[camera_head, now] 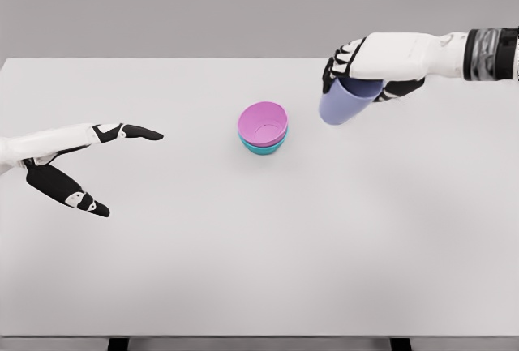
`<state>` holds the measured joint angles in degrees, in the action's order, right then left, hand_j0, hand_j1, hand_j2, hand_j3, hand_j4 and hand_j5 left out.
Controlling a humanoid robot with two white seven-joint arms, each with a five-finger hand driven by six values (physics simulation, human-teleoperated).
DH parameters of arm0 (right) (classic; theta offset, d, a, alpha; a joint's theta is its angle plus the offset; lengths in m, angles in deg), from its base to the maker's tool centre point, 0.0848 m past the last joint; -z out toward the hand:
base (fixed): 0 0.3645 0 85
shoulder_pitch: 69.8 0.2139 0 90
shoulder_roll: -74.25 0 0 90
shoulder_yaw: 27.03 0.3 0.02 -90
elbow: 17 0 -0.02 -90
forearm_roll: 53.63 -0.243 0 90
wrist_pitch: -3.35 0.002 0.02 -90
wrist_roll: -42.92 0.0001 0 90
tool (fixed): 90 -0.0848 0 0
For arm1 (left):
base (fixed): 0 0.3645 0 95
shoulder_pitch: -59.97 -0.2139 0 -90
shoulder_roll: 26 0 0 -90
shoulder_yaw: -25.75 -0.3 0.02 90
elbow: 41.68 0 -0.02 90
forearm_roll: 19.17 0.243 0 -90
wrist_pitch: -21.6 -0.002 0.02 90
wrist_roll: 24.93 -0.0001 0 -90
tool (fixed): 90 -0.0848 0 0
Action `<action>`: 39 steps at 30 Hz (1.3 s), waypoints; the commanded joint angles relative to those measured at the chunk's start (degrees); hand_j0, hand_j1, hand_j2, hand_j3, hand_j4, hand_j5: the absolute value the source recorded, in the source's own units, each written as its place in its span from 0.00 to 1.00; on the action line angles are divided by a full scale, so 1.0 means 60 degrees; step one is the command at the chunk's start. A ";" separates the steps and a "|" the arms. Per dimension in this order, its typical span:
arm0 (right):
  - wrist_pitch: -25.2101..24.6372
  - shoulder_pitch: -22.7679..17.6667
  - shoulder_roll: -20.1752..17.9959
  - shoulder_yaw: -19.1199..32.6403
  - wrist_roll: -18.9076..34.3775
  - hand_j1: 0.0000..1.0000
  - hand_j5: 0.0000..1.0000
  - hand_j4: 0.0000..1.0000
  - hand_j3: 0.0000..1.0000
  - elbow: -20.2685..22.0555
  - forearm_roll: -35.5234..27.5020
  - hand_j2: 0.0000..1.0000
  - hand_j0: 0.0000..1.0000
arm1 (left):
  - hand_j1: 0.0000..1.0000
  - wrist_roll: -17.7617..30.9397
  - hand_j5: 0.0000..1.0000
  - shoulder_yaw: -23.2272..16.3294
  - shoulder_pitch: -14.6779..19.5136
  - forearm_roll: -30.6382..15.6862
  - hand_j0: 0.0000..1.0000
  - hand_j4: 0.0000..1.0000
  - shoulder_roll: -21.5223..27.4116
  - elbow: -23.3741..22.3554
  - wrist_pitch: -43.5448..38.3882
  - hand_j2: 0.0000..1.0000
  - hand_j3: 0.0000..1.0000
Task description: Stacking bowl and cup with both arms
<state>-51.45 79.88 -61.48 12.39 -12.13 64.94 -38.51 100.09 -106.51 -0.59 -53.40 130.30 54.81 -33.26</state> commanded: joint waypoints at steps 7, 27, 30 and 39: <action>-0.0033 0.0352 0.1146 0.0123 0.0007 0.45 0.45 0.45 0.45 0.0040 -0.0118 0.45 0.45 | 1.00 -0.0002 1.00 0.0027 0.0000 -0.0081 1.00 1.00 0.0009 0.0002 -0.0022 1.00 1.00; -0.0033 0.0352 0.2948 -0.0375 0.0007 0.46 0.46 0.46 0.46 -0.1454 0.0263 0.46 0.46 | 1.00 -0.0002 1.00 0.0027 0.0000 -0.0081 1.00 1.00 -0.0035 0.0017 -0.0022 1.00 1.00; -0.0033 0.0352 0.3006 -0.0551 0.0007 0.47 0.47 0.47 0.47 -0.1498 0.0278 0.47 0.47 | 1.00 -0.0002 1.00 0.0012 0.0000 -0.0081 1.00 1.00 -0.0049 0.0032 -0.0022 1.00 1.00; -0.0033 0.0366 0.3255 -0.0639 0.0007 0.48 0.48 0.48 0.48 -0.2245 0.0410 0.48 0.48 | 1.00 -0.0002 1.00 0.0012 0.0000 -0.0081 1.00 1.00 -0.0035 0.0032 -0.0022 1.00 1.00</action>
<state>-51.45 82.07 -42.28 8.60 -12.10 52.40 -35.88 100.08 -106.47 -0.58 -53.39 130.02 54.99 -33.27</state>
